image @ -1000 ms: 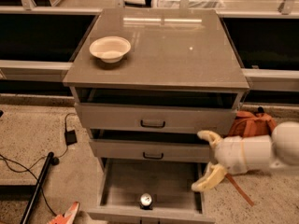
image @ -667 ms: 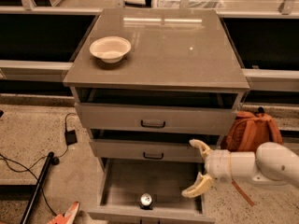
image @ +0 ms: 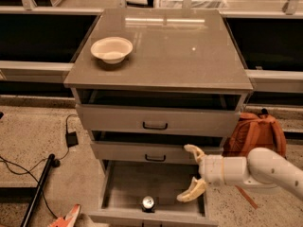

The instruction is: Pick pepsi can from bottom drawer and place on counter

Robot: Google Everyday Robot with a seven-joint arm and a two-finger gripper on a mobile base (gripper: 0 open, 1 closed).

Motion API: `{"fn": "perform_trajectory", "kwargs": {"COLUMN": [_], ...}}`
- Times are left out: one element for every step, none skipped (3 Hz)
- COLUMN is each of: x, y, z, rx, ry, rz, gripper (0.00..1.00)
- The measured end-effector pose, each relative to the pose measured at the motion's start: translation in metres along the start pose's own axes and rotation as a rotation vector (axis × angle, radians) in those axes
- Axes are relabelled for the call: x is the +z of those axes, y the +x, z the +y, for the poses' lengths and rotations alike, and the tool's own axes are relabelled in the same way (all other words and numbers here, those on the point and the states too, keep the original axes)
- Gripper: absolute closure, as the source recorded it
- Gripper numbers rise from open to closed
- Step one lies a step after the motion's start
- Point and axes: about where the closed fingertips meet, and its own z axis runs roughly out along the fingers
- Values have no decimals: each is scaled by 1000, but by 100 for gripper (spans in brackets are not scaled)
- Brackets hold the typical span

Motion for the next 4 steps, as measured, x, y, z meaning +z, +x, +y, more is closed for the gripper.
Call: {"fn": "perform_trajectory", "kwargs": {"x": [60, 107, 110, 110], "y": [40, 86, 95, 95], "z": [35, 57, 39, 39], "rx": [-87, -200, -212, -212], "ry": [-37, -29, 43, 43], "rz": [-12, 60, 97, 97], "gripper": [0, 0, 0, 0]}}
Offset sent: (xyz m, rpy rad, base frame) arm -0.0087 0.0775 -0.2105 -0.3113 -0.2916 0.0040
